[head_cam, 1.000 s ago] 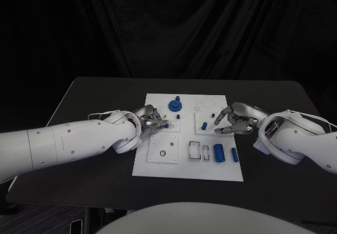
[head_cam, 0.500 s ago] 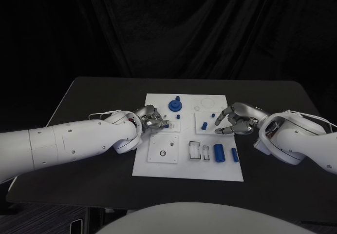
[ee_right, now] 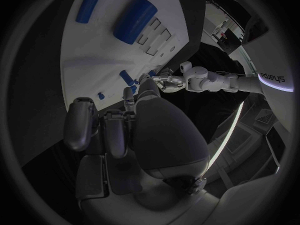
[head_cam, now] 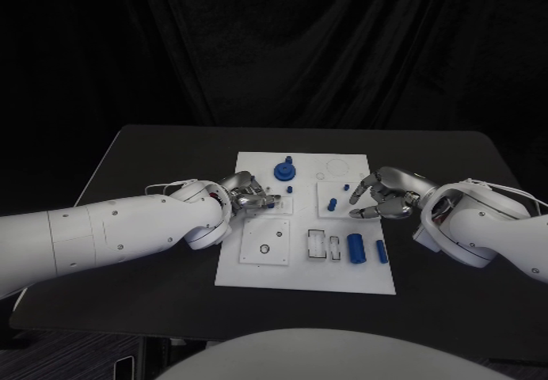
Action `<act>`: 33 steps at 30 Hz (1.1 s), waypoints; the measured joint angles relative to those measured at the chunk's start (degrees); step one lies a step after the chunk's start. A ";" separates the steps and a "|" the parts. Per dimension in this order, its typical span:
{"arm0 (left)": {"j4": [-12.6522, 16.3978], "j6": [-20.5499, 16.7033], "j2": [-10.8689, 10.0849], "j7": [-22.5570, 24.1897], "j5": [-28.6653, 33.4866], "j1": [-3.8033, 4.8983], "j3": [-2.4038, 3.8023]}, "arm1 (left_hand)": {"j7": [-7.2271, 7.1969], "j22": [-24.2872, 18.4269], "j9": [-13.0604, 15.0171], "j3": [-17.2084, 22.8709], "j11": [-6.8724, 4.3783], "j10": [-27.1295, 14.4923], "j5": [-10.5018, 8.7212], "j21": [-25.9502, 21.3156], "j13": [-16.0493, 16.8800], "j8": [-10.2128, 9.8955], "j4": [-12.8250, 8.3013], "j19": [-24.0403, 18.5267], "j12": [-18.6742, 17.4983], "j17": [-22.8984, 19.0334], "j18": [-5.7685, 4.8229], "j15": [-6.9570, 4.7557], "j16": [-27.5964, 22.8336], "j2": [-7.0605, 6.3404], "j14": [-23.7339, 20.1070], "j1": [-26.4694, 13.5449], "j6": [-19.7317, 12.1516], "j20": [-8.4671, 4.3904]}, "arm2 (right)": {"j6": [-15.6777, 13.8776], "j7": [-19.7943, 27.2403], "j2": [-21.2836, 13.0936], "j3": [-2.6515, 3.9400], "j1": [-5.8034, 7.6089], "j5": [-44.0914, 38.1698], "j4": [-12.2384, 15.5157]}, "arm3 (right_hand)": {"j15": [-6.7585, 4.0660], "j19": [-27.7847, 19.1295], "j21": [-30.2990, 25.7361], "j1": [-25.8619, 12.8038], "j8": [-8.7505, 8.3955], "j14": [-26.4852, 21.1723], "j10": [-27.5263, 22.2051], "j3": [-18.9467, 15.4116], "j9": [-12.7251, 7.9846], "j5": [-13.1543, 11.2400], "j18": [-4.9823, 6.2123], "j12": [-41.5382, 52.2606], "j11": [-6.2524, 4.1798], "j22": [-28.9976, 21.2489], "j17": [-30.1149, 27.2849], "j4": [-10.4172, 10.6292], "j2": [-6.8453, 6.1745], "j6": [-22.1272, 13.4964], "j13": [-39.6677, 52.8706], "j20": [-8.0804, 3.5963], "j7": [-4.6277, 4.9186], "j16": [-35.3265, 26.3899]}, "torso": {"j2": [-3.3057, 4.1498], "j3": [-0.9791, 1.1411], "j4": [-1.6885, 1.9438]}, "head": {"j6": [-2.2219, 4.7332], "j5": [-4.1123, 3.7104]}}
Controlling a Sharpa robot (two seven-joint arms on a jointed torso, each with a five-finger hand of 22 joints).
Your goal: Assemble the parts on the task board
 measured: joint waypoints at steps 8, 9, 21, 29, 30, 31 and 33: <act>-0.05 0.39 -0.02 -0.03 -0.01 0.00 0.10 | 0.37 0.00 0.85 -5.36 0.40 -0.01 -0.79 -0.37 0.00 0.45 5.05 -0.06 0.00 0.00 -0.01 0.30 0.00 0.96 -0.13 -2.46 -2.06 0.34 | 0.20 -0.19 0.00 0.00 0.00 0.00 0.00 | 0.01 0.00 0.00 0.00 0.00 0.00 0.00 0.00 -0.06 0.00 0.00 0.00 0.00 0.00 0.00 0.00 0.00 0.00 0.00 0.00 0.00 0.00 | 0.01 -0.01 -0.02 | 0.00 0.09; -0.06 0.47 -0.02 -0.03 -0.01 0.00 0.11 | 0.30 0.00 1.03 -5.77 0.40 -0.01 -0.79 -0.37 0.00 0.58 5.45 0.02 0.00 0.00 -0.01 0.30 0.00 1.25 -0.12 -2.74 -2.15 0.42 | 0.23 -0.21 0.00 0.00 0.00 0.00 0.00 | 0.01 0.00 0.00 0.00 0.00 0.00 0.00 0.00 -0.06 0.00 0.00 0.00 0.00 -0.01 0.00 0.00 0.00 0.00 0.00 0.00 0.00 0.00 | 0.01 -0.01 -0.03 | 0.00 0.10; -0.48 0.73 -0.01 0.38 -0.01 -0.04 0.07 | 0.28 0.00 3.36 -11.57 0.40 -0.01 4.62 -0.12 0.00 4.11 5.94 0.02 0.00 0.00 -0.01 0.30 0.00 5.76 -0.13 -6.00 -2.95 0.42 | 0.39 -0.34 0.05 0.00 -0.01 0.00 -0.04 | 0.06 0.00 0.00 0.00 0.00 0.03 0.00 0.00 -0.06 0.00 0.00 0.00 0.00 -0.01 0.00 0.00 0.00 0.00 0.00 0.00 0.00 0.00 | 0.01 -0.01 -0.05 | 0.00 0.06; -0.83 0.99 -0.01 1.15 -0.01 -0.22 -0.07 | -0.64 0.00 7.41 -13.44 0.40 -0.01 12.25 0.66 0.00 8.32 5.93 0.23 0.00 0.00 -0.02 0.30 0.00 9.15 -0.13 -3.81 -3.46 0.21 | 0.46 -0.37 0.17 0.00 -0.07 0.00 -0.12 | 0.06 0.00 0.00 -0.02 0.00 0.03 0.00 0.00 -0.11 0.00 0.00 -0.01 0.00 -0.02 0.00 -0.01 0.02 0.00 0.00 0.00 0.00 0.00 | -0.04 0.00 -0.06 | 0.00 0.13; -0.90 1.07 -0.01 1.27 -0.01 -0.22 -0.08 | -0.75 0.00 7.61 -13.76 0.40 -0.01 12.76 0.67 0.00 8.32 5.95 0.23 0.00 0.00 -0.02 0.29 0.00 9.27 -0.13 -3.70 -3.57 0.21 | 0.48 -0.37 0.19 0.00 -0.07 0.00 -0.14 | 0.06 0.00 0.00 -0.02 0.00 0.03 0.00 0.00 -0.11 0.00 0.00 0.00 0.00 -0.02 0.00 0.00 0.02 0.00 0.00 0.00 0.00 0.00 | -0.04 0.00 -0.07 | 0.00 0.14; -0.95 1.14 -0.01 1.35 -0.01 -0.22 -0.08 | -0.78 0.00 7.87 -14.00 0.40 -0.01 13.47 0.67 0.00 8.63 5.85 0.23 0.00 0.00 -0.01 0.29 0.00 9.55 -0.13 -3.41 -3.84 0.21 | 0.48 -0.37 0.21 0.00 -0.08 0.00 -0.15 | 0.06 0.00 0.00 -0.03 0.00 0.03 0.00 0.00 -0.11 0.00 0.00 0.00 0.00 -0.02 0.00 -0.01 0.03 0.00 0.00 0.00 0.00 0.00 | -0.04 0.00 -0.07 | 0.00 0.14; -1.02 1.22 0.00 1.51 -0.01 -0.22 -0.08 | -0.70 0.00 8.09 -14.03 0.40 -0.01 14.06 0.66 0.00 8.67 5.82 0.23 0.00 0.00 -0.01 0.29 0.00 9.59 -0.13 -3.37 -4.01 0.21 | 0.49 -0.37 0.22 0.00 -0.09 0.00 -0.17 | 0.06 0.00 0.00 -0.04 0.00 0.03 0.00 0.00 -0.11 0.00 0.00 0.00 0.00 -0.02 0.00 0.00 0.04 0.00 0.00 0.00 0.00 0.00 | -0.04 0.00 -0.08 | 0.00 0.15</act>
